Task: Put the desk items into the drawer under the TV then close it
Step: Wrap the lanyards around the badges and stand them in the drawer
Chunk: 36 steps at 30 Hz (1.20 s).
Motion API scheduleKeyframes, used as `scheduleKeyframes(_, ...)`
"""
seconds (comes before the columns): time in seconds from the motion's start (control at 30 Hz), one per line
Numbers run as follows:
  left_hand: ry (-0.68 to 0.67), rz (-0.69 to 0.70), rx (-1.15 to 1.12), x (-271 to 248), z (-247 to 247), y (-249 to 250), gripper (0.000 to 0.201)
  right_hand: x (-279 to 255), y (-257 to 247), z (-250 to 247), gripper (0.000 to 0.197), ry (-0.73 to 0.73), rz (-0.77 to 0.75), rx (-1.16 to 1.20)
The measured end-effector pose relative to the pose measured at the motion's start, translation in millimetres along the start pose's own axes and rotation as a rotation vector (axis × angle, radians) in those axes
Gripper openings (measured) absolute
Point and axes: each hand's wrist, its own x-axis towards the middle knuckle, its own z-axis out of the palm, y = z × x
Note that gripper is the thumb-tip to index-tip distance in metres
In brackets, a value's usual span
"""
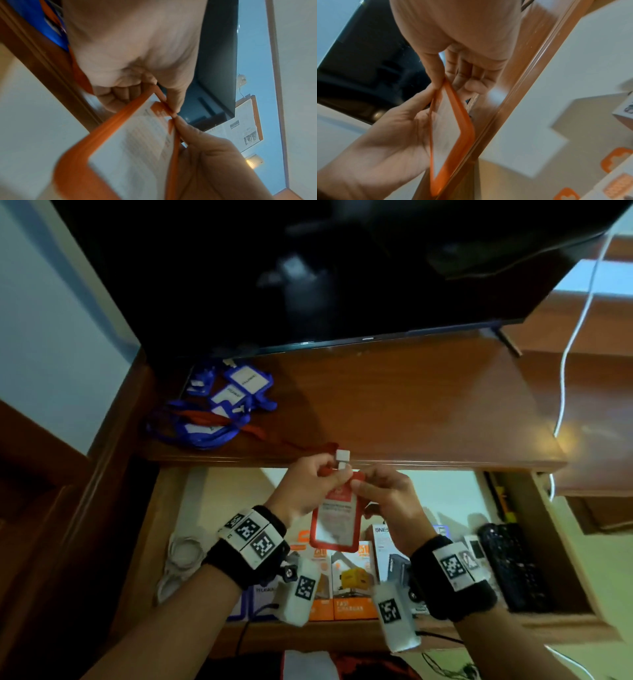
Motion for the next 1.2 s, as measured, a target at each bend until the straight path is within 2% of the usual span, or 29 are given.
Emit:
scheduleKeyframes(0.1,0.009,0.015,0.098,1.7,6.5,3.1,0.01,2.3,4.3,-7.2,0.013,0.076,-0.003,-0.01)
scheduleKeyframes(0.2,-0.063,0.043,0.208,-0.5,4.6,6.7,0.019,10.9,-0.4,-10.7,0.005,0.104,-0.136,-0.032)
scheduleKeyframes(0.3,-0.234,0.104,0.372,-4.0,1.1,14.6,0.024,17.3,-9.5,-9.8,0.022,-0.104,-0.237,-0.098)
scheduleKeyframes(0.4,-0.319,0.117,0.476,-8.9,-4.2,20.9,0.021,18.4,-17.3,-4.2,0.041,-0.243,-0.156,-0.226)
scheduleKeyframes(0.47,-0.286,0.135,0.494,-10.6,-9.3,18.4,0.02,21.2,-18.2,-3.1,0.056,-0.253,-0.127,-0.318)
scheduleKeyframes(0.53,-0.209,0.099,0.513,-13.2,-14.8,12.8,0.021,23.0,-17.1,-6.3,0.062,-0.247,-0.136,-0.363)
scheduleKeyframes(0.67,0.006,0.038,0.461,-16.6,-22.9,4.7,0.02,22.1,-19.4,-15.4,0.046,-0.298,-0.133,-0.285)
scheduleKeyframes(0.73,0.1,0.001,0.303,-16.2,-24.8,4.7,0.016,20.1,-20.2,-14.2,0.031,-0.278,-0.121,-0.212)
scheduleKeyframes(0.8,0.159,-0.072,0.046,-15.4,-23.1,7.2,0.015,16.8,-19.7,-7.1,0.021,-0.263,-0.113,-0.16)
scheduleKeyframes(0.87,0.211,-0.092,-0.155,-15.0,-17.5,11.3,0.01,13.8,-16.2,3.1,0.018,-0.243,-0.136,-0.15)
scheduleKeyframes(0.97,0.321,-0.103,-0.34,-13.1,-10.3,16.7,0.009,10.5,-5.1,16.2,0.024,-0.173,-0.172,-0.16)
scheduleKeyframes(1.07,0.349,-0.114,-0.415,-11.6,-7.0,18.7,0.009,4.0,0.4,23.5,0.022,-0.167,-0.14,-0.1)
scheduleKeyframes(1.2,0.265,-0.054,-0.261,-13.6,-9.4,13.2,0.004,0.3,-0.9,17.0,0.016,-0.19,-0.115,-0.122)
